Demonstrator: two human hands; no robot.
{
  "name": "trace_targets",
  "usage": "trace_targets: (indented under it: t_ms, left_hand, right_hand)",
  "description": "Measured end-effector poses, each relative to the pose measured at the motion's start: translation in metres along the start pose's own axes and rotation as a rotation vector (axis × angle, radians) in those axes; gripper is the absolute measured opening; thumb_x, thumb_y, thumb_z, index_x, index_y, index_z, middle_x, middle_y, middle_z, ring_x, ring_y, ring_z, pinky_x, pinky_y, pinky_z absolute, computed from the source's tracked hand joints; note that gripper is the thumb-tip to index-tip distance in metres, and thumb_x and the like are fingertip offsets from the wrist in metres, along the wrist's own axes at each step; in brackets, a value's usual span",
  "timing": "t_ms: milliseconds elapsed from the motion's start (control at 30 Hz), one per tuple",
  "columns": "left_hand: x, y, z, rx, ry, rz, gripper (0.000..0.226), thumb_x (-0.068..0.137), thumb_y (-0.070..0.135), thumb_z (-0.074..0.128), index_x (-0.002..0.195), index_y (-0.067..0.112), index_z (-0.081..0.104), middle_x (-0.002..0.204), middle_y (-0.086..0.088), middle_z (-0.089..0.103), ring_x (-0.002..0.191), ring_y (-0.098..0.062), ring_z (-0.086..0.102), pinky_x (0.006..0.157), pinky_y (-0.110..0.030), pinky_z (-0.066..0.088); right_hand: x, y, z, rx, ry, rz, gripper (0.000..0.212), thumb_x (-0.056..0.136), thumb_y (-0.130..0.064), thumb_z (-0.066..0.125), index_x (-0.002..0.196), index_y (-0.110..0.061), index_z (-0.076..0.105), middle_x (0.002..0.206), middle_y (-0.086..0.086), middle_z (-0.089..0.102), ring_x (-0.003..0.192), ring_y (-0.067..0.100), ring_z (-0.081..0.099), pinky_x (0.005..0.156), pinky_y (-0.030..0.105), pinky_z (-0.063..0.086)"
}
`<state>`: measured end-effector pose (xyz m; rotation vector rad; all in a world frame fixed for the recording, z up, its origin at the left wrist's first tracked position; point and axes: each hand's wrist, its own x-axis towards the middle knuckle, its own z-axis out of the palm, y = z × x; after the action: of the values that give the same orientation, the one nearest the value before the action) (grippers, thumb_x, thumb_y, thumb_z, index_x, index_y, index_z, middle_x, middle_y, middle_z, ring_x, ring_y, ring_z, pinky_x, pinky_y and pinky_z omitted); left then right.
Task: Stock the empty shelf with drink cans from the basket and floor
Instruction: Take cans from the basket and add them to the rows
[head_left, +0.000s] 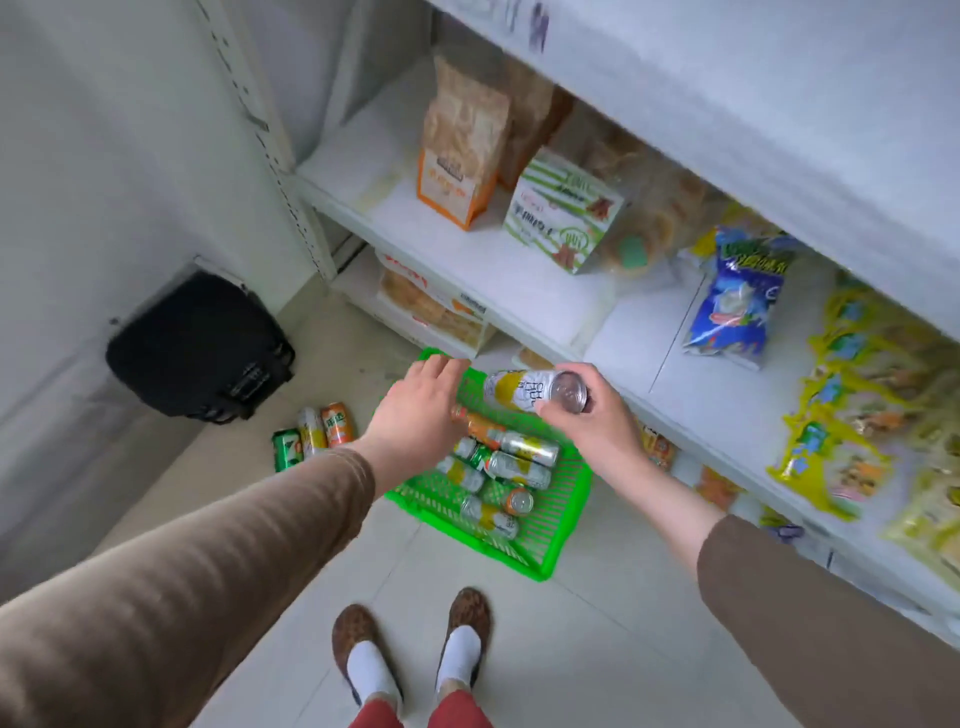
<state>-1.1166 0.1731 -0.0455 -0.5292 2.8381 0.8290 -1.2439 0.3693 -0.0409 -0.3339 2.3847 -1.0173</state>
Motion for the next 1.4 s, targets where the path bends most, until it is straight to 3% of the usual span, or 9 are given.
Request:
trace_targets:
  t_ms: [67,200,333,533,767,967,1100,1267,1400]
  left_hand:
    - [-0.004,0.021,-0.066,-0.007,0.077,0.048,0.07,0.081,0.026,0.067,0.143,0.013,0.037,0.134,-0.009,0.045,0.124,-0.032,0.042,0.103,-0.045,0.04]
    - [-0.01,0.055,-0.174,-0.036,0.211,0.141,0.071,0.078,0.024,0.067,0.142,0.015,0.038,0.135,-0.009,0.045,0.123,-0.033,0.043,0.103,-0.046,0.039]
    - [-0.004,0.079,-0.254,-0.064,0.321,0.19,0.066,0.081,0.033,0.061,0.14,0.013,0.04,0.13,-0.01,0.047,0.12,-0.031,0.043,0.104,-0.041,0.036]
    - [0.038,0.094,-0.318,-0.093,0.38,0.172,0.068,0.084,0.027,0.063,0.145,0.018,0.033,0.141,-0.005,0.042,0.132,-0.025,0.037,0.109,-0.037,0.034]
    - [0.102,0.101,-0.35,-0.081,0.395,0.118,0.07,0.087,0.029,0.064,0.147,0.018,0.031,0.144,-0.005,0.04,0.132,-0.026,0.037,0.108,-0.038,0.036]
    - [0.152,0.09,-0.367,-0.1,0.383,0.074,0.07,0.087,0.029,0.065,0.147,0.017,0.03,0.144,-0.006,0.04,0.132,-0.025,0.038,0.108,-0.037,0.037]
    - [0.182,0.077,-0.376,-0.099,0.385,0.066,0.069,0.088,0.03,0.063,0.147,0.018,0.03,0.146,-0.006,0.039,0.133,-0.025,0.036,0.106,-0.037,0.037]
    - [0.208,0.061,-0.38,-0.124,0.333,0.095,0.069,0.087,0.028,0.064,0.147,0.015,0.031,0.145,-0.008,0.04,0.135,-0.026,0.035,0.107,-0.037,0.036]
    - [0.223,0.052,-0.38,-0.118,0.282,0.12,0.07,0.087,0.026,0.065,0.148,0.015,0.031,0.145,-0.008,0.039,0.135,-0.027,0.035,0.107,-0.036,0.035]
  right_hand:
    - [-0.019,-0.067,-0.039,0.021,0.058,-0.066,0.035,0.074,-0.042,0.081,0.103,-0.04,0.061,0.09,-0.02,0.069,0.08,-0.005,0.063,0.076,0.03,0.05]
    - [-0.045,-0.19,-0.107,0.008,0.154,-0.171,0.046,0.065,-0.067,0.067,0.096,-0.033,0.063,0.08,-0.012,0.067,0.077,0.018,0.065,0.072,0.051,0.058]
    - [-0.047,-0.287,-0.163,0.002,0.243,-0.323,0.052,0.067,-0.068,0.067,0.093,-0.022,0.066,0.079,0.003,0.07,0.074,0.029,0.068,0.067,0.058,0.055]
    - [0.007,-0.377,-0.205,-0.043,0.209,-0.367,0.051,0.067,-0.062,0.073,0.1,-0.023,0.064,0.084,-0.002,0.076,0.071,0.022,0.074,0.057,0.04,0.06]
    - [0.107,-0.422,-0.199,-0.109,0.158,-0.317,0.055,0.074,-0.054,0.08,0.114,-0.023,0.06,0.092,-0.002,0.076,0.063,0.008,0.074,0.057,0.03,0.061]
    - [0.164,-0.452,-0.179,0.017,0.199,-0.344,0.032,0.079,-0.05,0.078,0.092,-0.033,0.054,0.089,-0.004,0.073,0.064,0.016,0.075,0.07,0.043,0.064]
    - [0.187,-0.457,-0.153,0.077,0.274,-0.343,0.038,0.081,-0.057,0.07,0.105,-0.034,0.052,0.095,-0.008,0.071,0.057,0.017,0.073,0.072,0.043,0.063]
    - [0.202,-0.447,-0.131,0.14,0.376,-0.279,0.055,0.067,-0.076,0.067,0.106,-0.043,0.047,0.102,-0.012,0.07,0.083,0.025,0.074,0.078,0.047,0.061]
    - [0.208,-0.423,-0.107,0.132,0.354,-0.189,0.053,0.062,-0.048,0.08,0.1,-0.034,0.045,0.094,-0.005,0.071,0.074,0.026,0.073,0.068,0.048,0.062]
